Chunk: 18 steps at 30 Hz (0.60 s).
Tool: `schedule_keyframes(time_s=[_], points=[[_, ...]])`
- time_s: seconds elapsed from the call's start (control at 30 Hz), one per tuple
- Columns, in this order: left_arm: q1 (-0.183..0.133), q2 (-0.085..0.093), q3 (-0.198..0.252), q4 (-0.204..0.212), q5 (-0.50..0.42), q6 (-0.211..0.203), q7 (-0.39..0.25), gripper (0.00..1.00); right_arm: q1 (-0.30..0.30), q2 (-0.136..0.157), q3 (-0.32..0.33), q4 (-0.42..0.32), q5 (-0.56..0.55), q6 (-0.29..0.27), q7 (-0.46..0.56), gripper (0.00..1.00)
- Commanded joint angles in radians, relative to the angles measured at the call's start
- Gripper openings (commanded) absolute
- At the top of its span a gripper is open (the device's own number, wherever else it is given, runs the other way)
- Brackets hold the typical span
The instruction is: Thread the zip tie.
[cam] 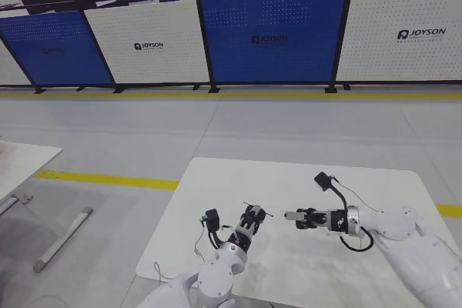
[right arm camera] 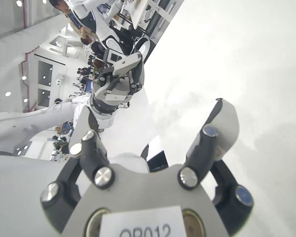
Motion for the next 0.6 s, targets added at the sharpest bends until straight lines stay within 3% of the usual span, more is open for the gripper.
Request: schedule_keyframes(time_s=[0.0, 0.1, 0.43, 0.57], points=[[0.002, -0.003, -0.013, 0.0, -0.008, 0.008, -0.01, 0.0, 0.001, -0.024, 0.016, 0.034, 0.007, 0.0, 0.052, 1.0], [0.004, -0.006, -0.018, 0.002, -0.007, 0.011, -0.014, 0.0, 0.008, -0.062, 0.038, 0.098, 0.033, 0.0, 0.121, 1.0], [0.004, -0.007, -0.018, 0.003, -0.006, 0.011, -0.017, 0.0, 0.008, -0.062, 0.038, 0.098, 0.033, 0.0, 0.121, 1.0], [0.008, -0.014, -0.019, 0.018, 0.006, 0.029, -0.036, 0.0, -0.001, -0.064, 0.036, 0.093, 0.044, 0.008, 0.112, 1.0]])
